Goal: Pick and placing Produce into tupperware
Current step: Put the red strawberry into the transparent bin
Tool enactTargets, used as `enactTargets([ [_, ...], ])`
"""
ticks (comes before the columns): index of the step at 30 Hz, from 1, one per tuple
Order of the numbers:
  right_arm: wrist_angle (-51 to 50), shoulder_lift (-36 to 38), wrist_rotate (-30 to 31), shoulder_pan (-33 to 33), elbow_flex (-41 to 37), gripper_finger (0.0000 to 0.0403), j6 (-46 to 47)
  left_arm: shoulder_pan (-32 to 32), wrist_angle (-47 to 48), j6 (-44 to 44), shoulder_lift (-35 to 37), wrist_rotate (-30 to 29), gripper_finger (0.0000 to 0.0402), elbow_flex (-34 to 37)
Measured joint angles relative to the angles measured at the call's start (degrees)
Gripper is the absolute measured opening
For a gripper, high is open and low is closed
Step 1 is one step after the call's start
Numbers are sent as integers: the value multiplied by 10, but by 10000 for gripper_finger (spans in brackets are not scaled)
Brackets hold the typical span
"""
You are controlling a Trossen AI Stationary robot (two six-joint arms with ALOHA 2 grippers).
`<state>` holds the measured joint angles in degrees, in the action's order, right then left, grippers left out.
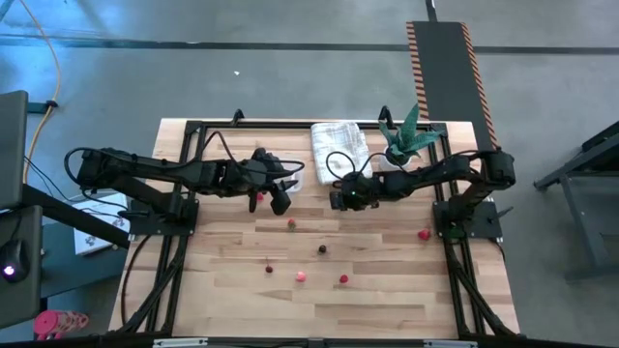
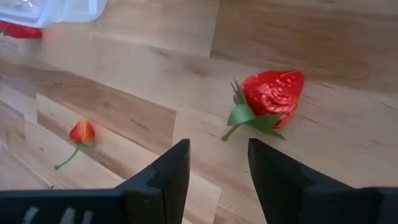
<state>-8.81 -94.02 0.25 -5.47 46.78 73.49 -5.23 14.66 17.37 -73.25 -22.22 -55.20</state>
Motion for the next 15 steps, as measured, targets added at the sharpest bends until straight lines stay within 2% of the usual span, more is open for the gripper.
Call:
enactTargets([
  [9, 1, -2, 11, -2, 0, 143, 9, 0, 0, -6, 0, 2, 124, 0],
  [15, 18, -40, -4, -2, 0, 140, 11, 0, 0, -6, 0, 2, 124, 0],
])
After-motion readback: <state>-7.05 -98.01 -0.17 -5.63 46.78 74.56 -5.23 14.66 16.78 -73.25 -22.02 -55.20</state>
